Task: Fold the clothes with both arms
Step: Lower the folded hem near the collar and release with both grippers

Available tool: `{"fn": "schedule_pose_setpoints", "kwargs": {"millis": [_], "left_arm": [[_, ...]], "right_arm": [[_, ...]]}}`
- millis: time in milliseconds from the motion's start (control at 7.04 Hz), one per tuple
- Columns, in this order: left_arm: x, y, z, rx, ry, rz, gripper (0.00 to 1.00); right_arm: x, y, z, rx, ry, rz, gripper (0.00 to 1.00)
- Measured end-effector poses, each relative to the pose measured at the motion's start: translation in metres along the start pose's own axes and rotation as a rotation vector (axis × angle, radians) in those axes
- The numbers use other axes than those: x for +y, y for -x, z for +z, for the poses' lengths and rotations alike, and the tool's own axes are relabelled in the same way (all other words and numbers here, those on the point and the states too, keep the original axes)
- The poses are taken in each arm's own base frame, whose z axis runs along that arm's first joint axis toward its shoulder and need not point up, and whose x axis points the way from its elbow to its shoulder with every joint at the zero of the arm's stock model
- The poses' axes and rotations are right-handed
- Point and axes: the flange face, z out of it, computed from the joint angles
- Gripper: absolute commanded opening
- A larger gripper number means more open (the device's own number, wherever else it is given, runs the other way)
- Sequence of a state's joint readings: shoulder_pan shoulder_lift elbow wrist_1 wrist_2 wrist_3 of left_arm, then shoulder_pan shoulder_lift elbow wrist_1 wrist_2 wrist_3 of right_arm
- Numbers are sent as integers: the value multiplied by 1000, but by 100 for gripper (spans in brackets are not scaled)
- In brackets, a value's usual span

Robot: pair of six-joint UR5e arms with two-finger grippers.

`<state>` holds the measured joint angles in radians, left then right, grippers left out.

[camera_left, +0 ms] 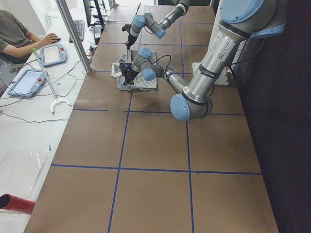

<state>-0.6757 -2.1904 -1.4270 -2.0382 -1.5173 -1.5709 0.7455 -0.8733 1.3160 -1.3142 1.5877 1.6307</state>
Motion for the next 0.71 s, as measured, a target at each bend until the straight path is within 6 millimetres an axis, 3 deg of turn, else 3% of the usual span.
{"fn": "schedule_pose_setpoints", "kwargs": {"millis": [711], "left_arm": [[-8, 6, 9, -2, -8, -7, 0]], "right_arm": [[-6, 12, 6, 1, -6, 6, 0]]}}
